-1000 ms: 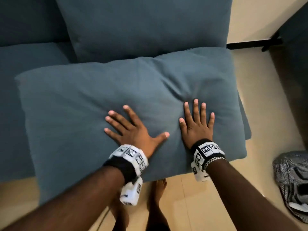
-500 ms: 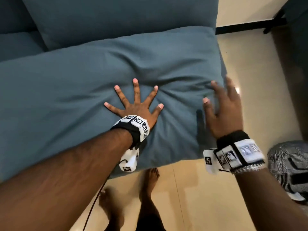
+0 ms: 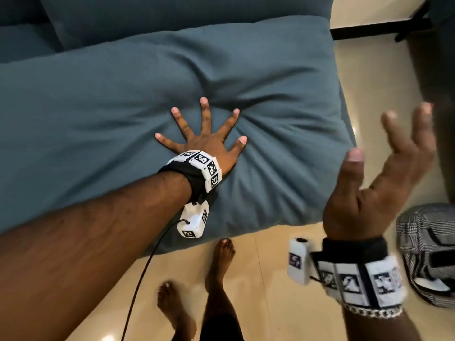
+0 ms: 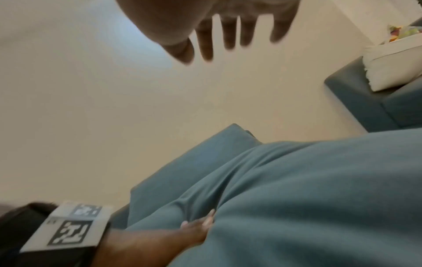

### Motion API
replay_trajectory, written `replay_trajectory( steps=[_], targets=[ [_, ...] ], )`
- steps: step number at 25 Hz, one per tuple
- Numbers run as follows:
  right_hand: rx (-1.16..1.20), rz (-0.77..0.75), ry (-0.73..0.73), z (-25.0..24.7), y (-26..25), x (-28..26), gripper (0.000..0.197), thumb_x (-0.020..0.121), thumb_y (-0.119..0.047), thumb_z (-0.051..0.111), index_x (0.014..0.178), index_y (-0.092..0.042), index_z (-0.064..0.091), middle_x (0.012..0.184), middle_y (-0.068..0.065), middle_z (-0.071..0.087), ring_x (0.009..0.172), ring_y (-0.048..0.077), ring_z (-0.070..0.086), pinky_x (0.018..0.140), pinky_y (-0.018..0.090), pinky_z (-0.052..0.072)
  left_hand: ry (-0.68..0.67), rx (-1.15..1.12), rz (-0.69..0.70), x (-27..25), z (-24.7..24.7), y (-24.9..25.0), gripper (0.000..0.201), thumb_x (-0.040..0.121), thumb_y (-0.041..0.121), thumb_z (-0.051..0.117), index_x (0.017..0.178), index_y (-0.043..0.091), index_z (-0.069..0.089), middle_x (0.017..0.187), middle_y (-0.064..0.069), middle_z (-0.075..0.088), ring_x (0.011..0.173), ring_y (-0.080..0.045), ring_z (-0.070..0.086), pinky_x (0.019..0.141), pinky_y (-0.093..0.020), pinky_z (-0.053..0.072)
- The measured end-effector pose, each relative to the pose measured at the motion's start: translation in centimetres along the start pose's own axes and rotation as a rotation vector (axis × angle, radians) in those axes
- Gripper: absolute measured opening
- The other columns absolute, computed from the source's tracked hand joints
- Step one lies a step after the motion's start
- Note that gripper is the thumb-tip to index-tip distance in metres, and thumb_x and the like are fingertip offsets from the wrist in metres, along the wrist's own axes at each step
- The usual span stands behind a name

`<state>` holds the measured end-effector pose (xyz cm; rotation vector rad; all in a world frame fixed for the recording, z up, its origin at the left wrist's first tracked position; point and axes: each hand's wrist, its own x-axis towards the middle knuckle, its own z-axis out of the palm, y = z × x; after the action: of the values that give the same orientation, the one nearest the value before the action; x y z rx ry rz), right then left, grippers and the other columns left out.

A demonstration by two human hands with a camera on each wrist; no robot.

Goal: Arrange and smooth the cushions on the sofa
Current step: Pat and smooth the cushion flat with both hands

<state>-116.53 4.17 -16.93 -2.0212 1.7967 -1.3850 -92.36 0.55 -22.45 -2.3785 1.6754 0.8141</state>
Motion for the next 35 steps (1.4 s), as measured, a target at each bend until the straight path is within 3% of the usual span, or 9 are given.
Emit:
replay_trajectory(
  steps=[5,10,12,16,19,22,28,32,35],
  targets=[
    [-0.508,0.095,-0.686,7.3,0.6,-9.0,0.066,0.104,-0.062,0.006,0.164,-0.034,0.011,0.174,-0.001,0.001,0.16,0.026,-0.002,0.119,0.069,0.015,-0.031,-0.016,0.105,-3.4,0.2,-1.2,0.069,0.1,0.063,0.04,0.148,0.07,-0.009,0.163,0.015,-0.038,0.143,-0.051,-0.039,0.096,-0.093,-0.009],
    [-0.106,0.14,-0.226,2.8,-6.8,-7.8,0.057,0.106,-0.04,0.04,0.158,-0.019,0.036,0.171,0.013,0.012,0.159,0.034,0.002,0.125,0.06,0.004,0.284,0.004,0.323,-8.9,0.5,-9.3,0.072,0.099,0.064,0.038,0.161,0.05,0.004,0.172,0.003,-0.016,0.159,-0.031,-0.012,0.124,-0.065,0.003],
    [-0.135,0.011,-0.219,4.0,-9.3,-10.5,0.059,0.105,-0.041,0.041,0.158,-0.015,0.034,0.168,0.023,0.015,0.157,0.04,0.005,0.126,0.057,0.002,0.361,-0.011,0.148,-13.6,2.7,-14.6,0.075,0.096,0.07,0.033,0.162,0.048,0.002,0.172,0.002,-0.018,0.159,-0.029,-0.011,0.124,-0.062,0.0],
    [-0.456,-0.026,-0.726,9.1,-8.1,-17.4,0.071,0.104,-0.061,0.007,0.165,-0.025,0.003,0.173,-0.003,-0.009,0.159,0.026,-0.01,0.118,0.071,0.016,0.395,-0.137,-0.369,-19.7,5.9,-26.5,0.096,0.082,0.087,0.031,0.161,0.048,-0.007,0.171,-0.004,-0.022,0.158,-0.038,-0.011,0.118,-0.071,0.001],
    [-0.255,0.058,-0.543,7.1,-12.7,-16.2,0.07,0.105,-0.053,0.026,0.164,-0.017,0.013,0.173,0.007,-0.008,0.158,0.032,-0.012,0.122,0.068,0.001,0.548,-0.771,-0.682,-19.9,6.5,-32.3,0.108,0.08,0.076,0.054,0.165,0.032,0.003,0.172,-0.015,0.002,0.158,-0.037,0.01,0.124,-0.049,0.014],
    [0.033,-0.094,-0.278,6.4,-19.7,-16.7,0.066,0.101,-0.039,0.046,0.158,-0.011,0.027,0.169,0.022,0.007,0.156,0.04,-0.003,0.124,0.058,-0.005,0.55,-1.082,-0.748,-19.6,7.7,-35.1,0.086,0.096,0.064,0.054,0.163,0.018,0.024,0.164,-0.013,0.035,0.148,-0.033,0.037,0.121,-0.038,0.028],
    [-0.339,-0.08,-0.78,13.7,-20.5,-21.8,0.067,0.105,-0.054,0.023,0.164,-0.025,0.013,0.173,0.004,-0.004,0.158,0.029,-0.012,0.12,0.071,0.01,0.333,-1.356,-0.938,-20.5,9.2,-39.3,0.074,0.102,0.071,0.022,0.155,0.022,0.04,0.161,-0.007,0.042,0.143,-0.035,0.043,0.12,-0.049,0.031],
    [0.17,-0.312,-0.522,10.2,-31.2,-22.8,0.059,0.101,-0.04,0.051,0.156,-0.019,0.041,0.169,0.009,0.01,0.158,0.037,-0.001,0.124,0.063,-0.003,0.338,-2.032,-1.011,-21.7,9.5,-39.3,0.045,0.104,0.051,0.052,0.133,0.017,0.056,0.135,-0.012,0.062,0.099,-0.032,0.063,0.089,-0.055,0.052],
    [-0.128,-0.571,-0.751,15.2,-31.9,-25.9,0.061,0.105,-0.053,0.039,0.161,-0.03,0.029,0.171,0.003,0.002,0.159,0.031,-0.004,0.123,0.064,-0.001,0.413,-1.975,-0.897,-21.9,8.8,-38.5,0.038,0.108,0.035,0.051,0.135,0.01,0.061,0.129,-0.014,0.069,0.103,-0.032,0.069,0.07,-0.044,0.056]
  ],
)
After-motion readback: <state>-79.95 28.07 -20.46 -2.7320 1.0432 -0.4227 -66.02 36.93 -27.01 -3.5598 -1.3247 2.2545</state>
